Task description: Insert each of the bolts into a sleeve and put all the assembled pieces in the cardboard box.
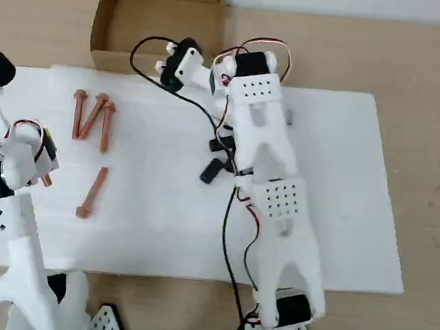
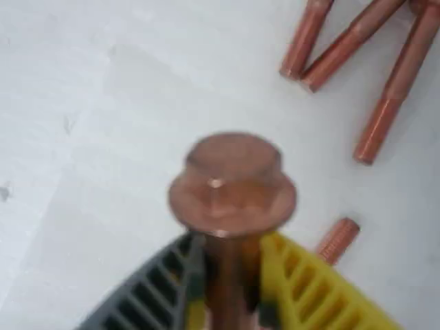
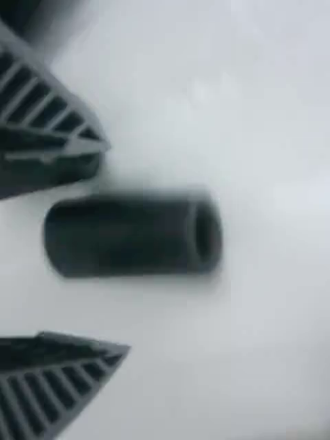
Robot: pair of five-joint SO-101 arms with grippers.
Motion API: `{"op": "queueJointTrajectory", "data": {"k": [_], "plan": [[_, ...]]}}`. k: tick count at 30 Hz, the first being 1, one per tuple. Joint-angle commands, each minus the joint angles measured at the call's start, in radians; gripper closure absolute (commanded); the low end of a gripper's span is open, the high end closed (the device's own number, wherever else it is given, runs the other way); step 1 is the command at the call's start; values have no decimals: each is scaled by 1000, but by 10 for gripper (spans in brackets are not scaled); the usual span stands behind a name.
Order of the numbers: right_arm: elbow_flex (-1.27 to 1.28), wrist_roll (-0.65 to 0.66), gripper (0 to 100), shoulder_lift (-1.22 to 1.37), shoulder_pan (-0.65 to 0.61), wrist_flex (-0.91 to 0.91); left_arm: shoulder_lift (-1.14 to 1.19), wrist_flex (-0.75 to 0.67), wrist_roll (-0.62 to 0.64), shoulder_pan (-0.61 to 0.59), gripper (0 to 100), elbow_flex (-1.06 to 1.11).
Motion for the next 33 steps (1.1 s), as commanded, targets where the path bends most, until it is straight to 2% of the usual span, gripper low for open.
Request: {"op": "queueJointTrajectory", "data": {"k": [1,14,22,33], "plan": [[-1,11,776,21,-15,-8,-28,-12,-9,2,991,14],[-5,11,787,59,-15,8,-28,-14,-37,2,991,51],[-139,11,992,58,-31,98,-28,-17,-37,2,991,51],[-311,-17,988,22,-35,141,-28,-11,-37,2,991,51]]}}
